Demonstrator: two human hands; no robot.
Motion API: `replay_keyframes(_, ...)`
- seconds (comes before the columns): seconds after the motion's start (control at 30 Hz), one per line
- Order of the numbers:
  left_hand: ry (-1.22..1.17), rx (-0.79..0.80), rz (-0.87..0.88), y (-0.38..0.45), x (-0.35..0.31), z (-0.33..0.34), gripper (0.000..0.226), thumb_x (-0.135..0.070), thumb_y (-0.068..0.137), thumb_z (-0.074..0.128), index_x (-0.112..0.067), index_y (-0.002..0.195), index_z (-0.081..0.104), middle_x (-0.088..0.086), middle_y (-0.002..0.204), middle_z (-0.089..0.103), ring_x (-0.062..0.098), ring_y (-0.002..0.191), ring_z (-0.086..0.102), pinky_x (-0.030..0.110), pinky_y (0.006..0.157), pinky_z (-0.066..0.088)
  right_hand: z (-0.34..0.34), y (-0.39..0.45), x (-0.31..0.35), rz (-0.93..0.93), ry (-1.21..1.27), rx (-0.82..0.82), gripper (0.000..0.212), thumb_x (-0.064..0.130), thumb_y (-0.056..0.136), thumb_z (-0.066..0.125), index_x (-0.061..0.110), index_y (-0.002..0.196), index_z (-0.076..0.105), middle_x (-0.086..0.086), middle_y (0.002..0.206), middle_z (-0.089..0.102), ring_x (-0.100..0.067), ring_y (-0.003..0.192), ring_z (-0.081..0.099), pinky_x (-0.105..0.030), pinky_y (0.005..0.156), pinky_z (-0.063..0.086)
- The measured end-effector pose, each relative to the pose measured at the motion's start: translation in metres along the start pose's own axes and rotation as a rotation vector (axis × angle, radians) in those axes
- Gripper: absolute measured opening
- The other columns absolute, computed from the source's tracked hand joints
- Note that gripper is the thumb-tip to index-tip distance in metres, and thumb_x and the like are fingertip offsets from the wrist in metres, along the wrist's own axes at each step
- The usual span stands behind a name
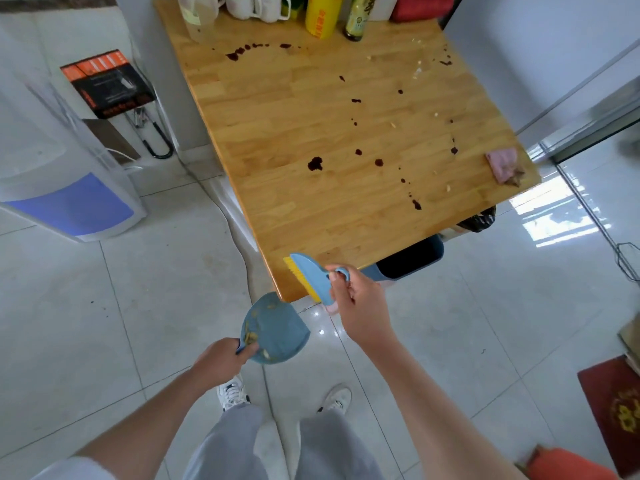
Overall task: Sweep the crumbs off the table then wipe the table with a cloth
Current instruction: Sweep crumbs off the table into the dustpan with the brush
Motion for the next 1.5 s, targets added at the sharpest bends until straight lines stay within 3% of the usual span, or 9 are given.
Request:
replay_keyframes(0.17, 0.05, -0.021, -0.003, 0.002, -0.046, 0.059, 0.053, -0.061, 0.096, 0.049, -0.019, 0.064, 0.048, -0.005, 0.055, 0.048, 0.014, 0.052, 0.047, 0.029, 0.052, 0.034, -0.07, -0.005, -0.054, 0.034, 0.012, -0.071, 0.024, 0.025, 0.104, 0.052, 0.046, 0.099, 0.063, -0.001, 0.066, 0.067, -0.009, 0.065, 0.065, -0.02, 0.06, 0.047)
replay_keyframes(0.3, 0.063, -0.022, -0.007, 0.009, -0.098, 0.107, 0.053, -0.06, 0.097, 0.048, -0.02, 0.063, 0.046, -0.005, 0.057, 0.049, 0.012, 0.052, 0.047, 0.028, 0.053, 0.034, -0.129, -0.007, -0.105, 0.061, 0.005, -0.074, 0.019, 0.024, 0.104, 0.052, 0.028, 0.107, 0.07, 0.001, 0.069, 0.07, -0.013, 0.072, 0.069, -0.029, 0.065, 0.051)
replay_keyframes(0.5, 0.009, 0.014, 0.013, 0.013, -0.235, 0.183, 0.052, -0.061, 0.097, 0.047, -0.019, 0.067, 0.048, -0.001, 0.062, 0.05, 0.014, 0.056, 0.048, 0.029, 0.056, 0.036, -0.263, 0.003, -0.163, 0.038, -0.017, -0.108, 0.018, 0.026, 0.105, 0.05, 0.031, 0.105, 0.068, 0.022, 0.069, 0.069, 0.015, 0.071, 0.064, -0.005, 0.06, 0.042)
replay_keyframes(0.67, -0.155, 0.018, 0.048, 0.029, -0.334, 0.205, 0.061, -0.067, 0.095, 0.042, -0.012, 0.077, 0.059, 0.001, 0.075, 0.066, 0.019, 0.066, 0.06, 0.036, 0.071, 0.053, -0.334, 0.063, -0.166, 0.001, -0.047, -0.113, 0.019, 0.027, 0.104, 0.051, 0.027, 0.109, 0.069, 0.01, 0.074, 0.073, 0.001, 0.079, 0.071, -0.031, 0.073, 0.055)
replay_keyframes(0.8, -0.237, 0.01, 0.074, 0.063, -0.392, 0.203, 0.063, -0.072, 0.093, 0.038, -0.018, 0.095, 0.071, -0.011, 0.084, 0.073, 0.008, 0.069, 0.064, 0.025, 0.062, 0.049, -0.351, 0.139, -0.155, -0.086, -0.103, -0.064, 0.019, 0.03, 0.105, 0.05, 0.032, 0.11, 0.068, 0.009, 0.075, 0.073, -0.001, 0.079, 0.071, -0.039, 0.071, 0.058)
replay_keyframes(1.1, -0.331, 0.047, -0.007, 0.123, -0.463, 0.205, 0.056, -0.072, 0.094, 0.036, -0.025, 0.074, 0.058, -0.005, 0.068, 0.062, 0.015, 0.066, 0.061, 0.03, 0.072, 0.052, -0.379, 0.286, -0.143, -0.183, -0.139, 0.0, 0.023, 0.034, 0.106, 0.045, 0.039, 0.117, 0.065, 0.01, 0.081, 0.074, 0.003, 0.081, 0.07, -0.02, 0.074, 0.053)
replay_keyframes(1.23, -0.414, 0.039, -0.062, 0.136, -0.484, 0.208, 0.053, -0.065, 0.098, 0.038, -0.02, 0.076, 0.055, -0.004, 0.06, 0.059, 0.009, 0.052, 0.057, 0.023, 0.059, 0.049, -0.382, 0.335, -0.151, -0.206, -0.155, 0.093, 0.021, 0.039, 0.104, 0.043, 0.044, 0.11, 0.062, 0.014, 0.08, 0.072, 0.008, 0.08, 0.068, -0.023, 0.058, 0.051)
replay_keyframes(1.37, -0.574, -0.043, -0.152, 0.15, -0.505, 0.217, 0.052, -0.059, 0.102, 0.037, -0.015, 0.075, 0.049, -0.004, 0.043, 0.053, 0.005, 0.039, 0.051, 0.018, 0.049, 0.044, -0.36, 0.391, -0.166, -0.272, -0.094, 0.222, 0.023, 0.028, 0.106, 0.044, 0.027, 0.115, 0.066, 0.003, 0.083, 0.073, -0.003, 0.081, 0.071, -0.029, 0.067, 0.054)
replay_keyframes(1.5, -0.769, -0.168, -0.246, 0.156, -0.527, 0.241, 0.053, -0.058, 0.1, 0.042, -0.014, 0.071, 0.05, -0.004, 0.044, 0.053, 0.008, 0.039, 0.05, 0.019, 0.046, 0.044, -0.341, 0.431, -0.17, -0.361, -0.129, 0.309, 0.022, 0.028, 0.105, 0.043, 0.032, 0.111, 0.064, 0.005, 0.078, 0.071, 0.003, 0.074, 0.068, -0.018, 0.065, 0.048)
Point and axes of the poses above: each hand's wrist, its own y-axis towards the middle knuckle, its own z-axis out of the palm, x = y × z, the point moved 5 cm from there along y, towards the middle knuckle
